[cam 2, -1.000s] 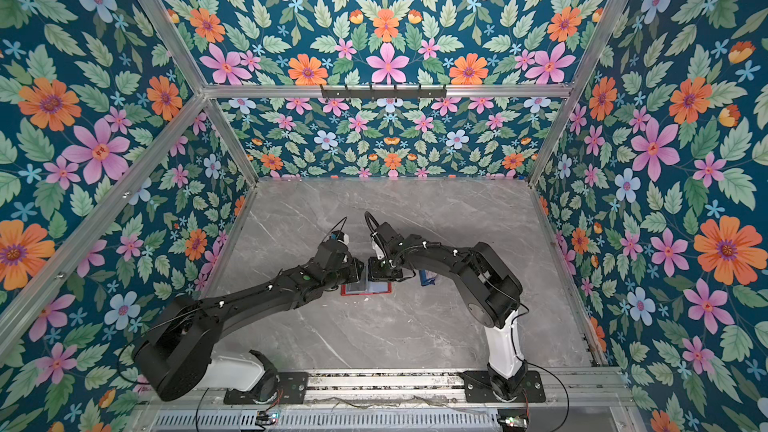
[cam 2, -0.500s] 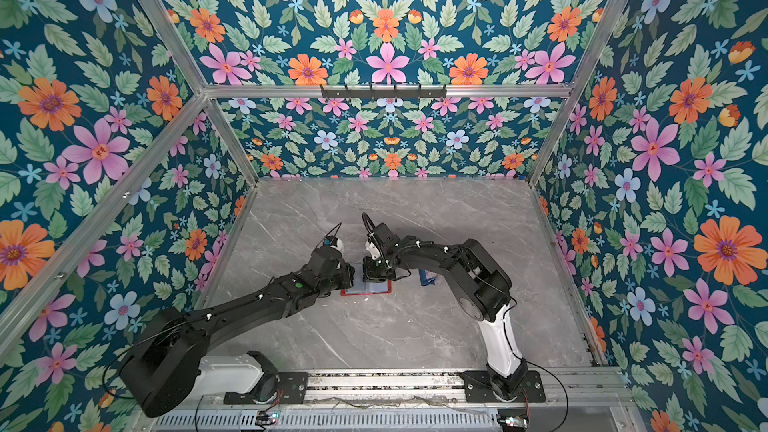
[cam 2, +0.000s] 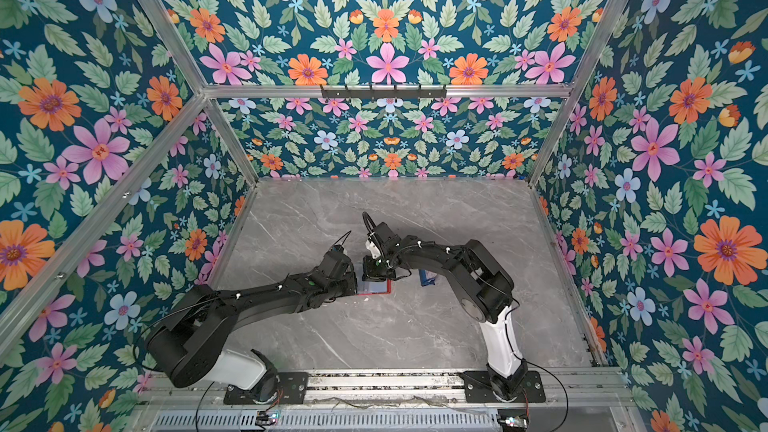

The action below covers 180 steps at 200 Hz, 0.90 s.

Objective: Put the credit cards into the card holder

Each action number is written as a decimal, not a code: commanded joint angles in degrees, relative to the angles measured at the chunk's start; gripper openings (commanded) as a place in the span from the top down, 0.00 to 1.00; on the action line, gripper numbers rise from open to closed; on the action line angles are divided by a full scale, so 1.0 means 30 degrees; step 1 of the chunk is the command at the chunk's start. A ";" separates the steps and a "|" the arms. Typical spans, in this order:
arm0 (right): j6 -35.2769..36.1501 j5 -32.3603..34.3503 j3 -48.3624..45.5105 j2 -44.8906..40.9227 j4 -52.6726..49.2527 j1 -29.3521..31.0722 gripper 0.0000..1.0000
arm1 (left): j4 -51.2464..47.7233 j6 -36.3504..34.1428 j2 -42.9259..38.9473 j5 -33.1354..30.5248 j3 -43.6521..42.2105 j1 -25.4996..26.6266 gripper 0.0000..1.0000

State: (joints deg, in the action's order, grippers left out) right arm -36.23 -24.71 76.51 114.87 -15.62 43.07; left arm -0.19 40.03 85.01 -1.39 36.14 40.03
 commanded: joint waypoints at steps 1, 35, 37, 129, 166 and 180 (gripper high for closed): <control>0.0228 0.1375 -0.0152 -0.1061 -0.0727 0.0013 0.85 | -0.1366 -0.0132 -0.0224 -0.0343 0.0320 -0.0021 0.81; 0.1021 0.3310 -0.0606 -0.3218 -0.2375 -0.0240 0.82 | -0.2300 -0.0891 -0.1493 0.0309 0.1437 0.0060 0.77; 0.1021 0.3310 -0.0633 -0.3382 -0.2393 -0.0267 0.82 | -0.2345 -0.0929 -0.1543 0.0388 0.1527 0.0085 0.77; 0.3341 0.5888 -0.3045 -0.9479 -0.6186 -0.3681 0.79 | -0.1370 -0.1257 0.1325 0.3136 0.6253 0.1706 0.63; 0.4318 0.5905 -0.4142 -1.0647 -0.6922 -0.5562 0.74 | -0.0440 -0.1070 0.3877 0.4570 0.7938 0.1861 0.59; 0.4803 0.6137 -0.4314 -1.0593 -0.7282 -0.6012 0.71 | -0.0075 -0.0961 0.4839 0.5242 0.8550 0.1957 0.58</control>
State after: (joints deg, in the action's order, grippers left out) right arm -25.15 -7.77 64.25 83.35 -34.06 26.76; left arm -3.14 37.17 96.18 9.96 59.53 45.56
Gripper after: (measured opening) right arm 0.265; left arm 0.416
